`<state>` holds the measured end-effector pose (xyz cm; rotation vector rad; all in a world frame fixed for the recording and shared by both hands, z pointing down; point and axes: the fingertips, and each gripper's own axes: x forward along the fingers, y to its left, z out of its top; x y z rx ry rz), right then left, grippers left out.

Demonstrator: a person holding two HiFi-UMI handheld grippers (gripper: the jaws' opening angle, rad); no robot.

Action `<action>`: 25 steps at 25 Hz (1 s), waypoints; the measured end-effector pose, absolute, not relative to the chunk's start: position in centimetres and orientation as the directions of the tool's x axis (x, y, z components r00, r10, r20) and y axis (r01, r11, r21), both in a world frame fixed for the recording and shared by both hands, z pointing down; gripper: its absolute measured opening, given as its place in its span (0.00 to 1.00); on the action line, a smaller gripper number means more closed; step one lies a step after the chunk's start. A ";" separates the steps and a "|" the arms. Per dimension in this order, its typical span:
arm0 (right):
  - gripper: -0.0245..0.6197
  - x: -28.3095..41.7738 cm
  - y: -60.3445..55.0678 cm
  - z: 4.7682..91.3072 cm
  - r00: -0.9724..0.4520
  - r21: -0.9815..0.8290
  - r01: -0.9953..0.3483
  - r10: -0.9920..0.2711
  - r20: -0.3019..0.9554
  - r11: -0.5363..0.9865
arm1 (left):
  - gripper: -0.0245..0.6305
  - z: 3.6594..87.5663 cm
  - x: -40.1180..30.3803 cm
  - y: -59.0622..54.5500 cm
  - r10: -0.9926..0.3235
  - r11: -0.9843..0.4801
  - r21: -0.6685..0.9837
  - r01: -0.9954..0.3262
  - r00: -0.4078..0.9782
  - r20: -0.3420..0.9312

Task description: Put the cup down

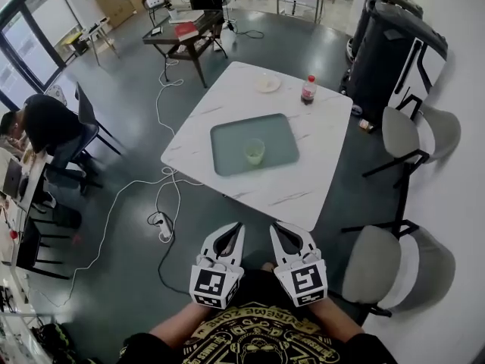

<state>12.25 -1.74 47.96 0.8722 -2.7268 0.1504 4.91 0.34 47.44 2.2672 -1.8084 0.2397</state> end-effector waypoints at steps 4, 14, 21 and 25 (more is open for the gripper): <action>0.05 12.3 -1.1 48.5 -0.775 -0.012 -0.585 -0.554 0.304 0.811 | 0.05 47.7 5.0 0.5 -0.936 -0.213 0.087 -0.973 0.229 0.268; 0.05 11.9 -0.9 49.2 -0.788 -0.013 -0.557 -0.523 0.326 0.830 | 0.05 48.4 4.5 0.8 -0.938 -0.170 0.099 -0.980 0.192 0.287; 0.05 12.4 -0.9 49.5 -0.788 -0.027 -0.564 -0.528 0.318 0.825 | 0.05 48.6 5.0 0.6 -0.936 -0.178 0.097 -0.979 0.199 0.291; 0.04 13.0 -0.9 49.6 -0.782 -0.026 -0.572 -0.536 0.317 0.820 | 0.05 48.6 5.5 0.6 -0.934 -0.189 0.097 -0.977 0.209 0.289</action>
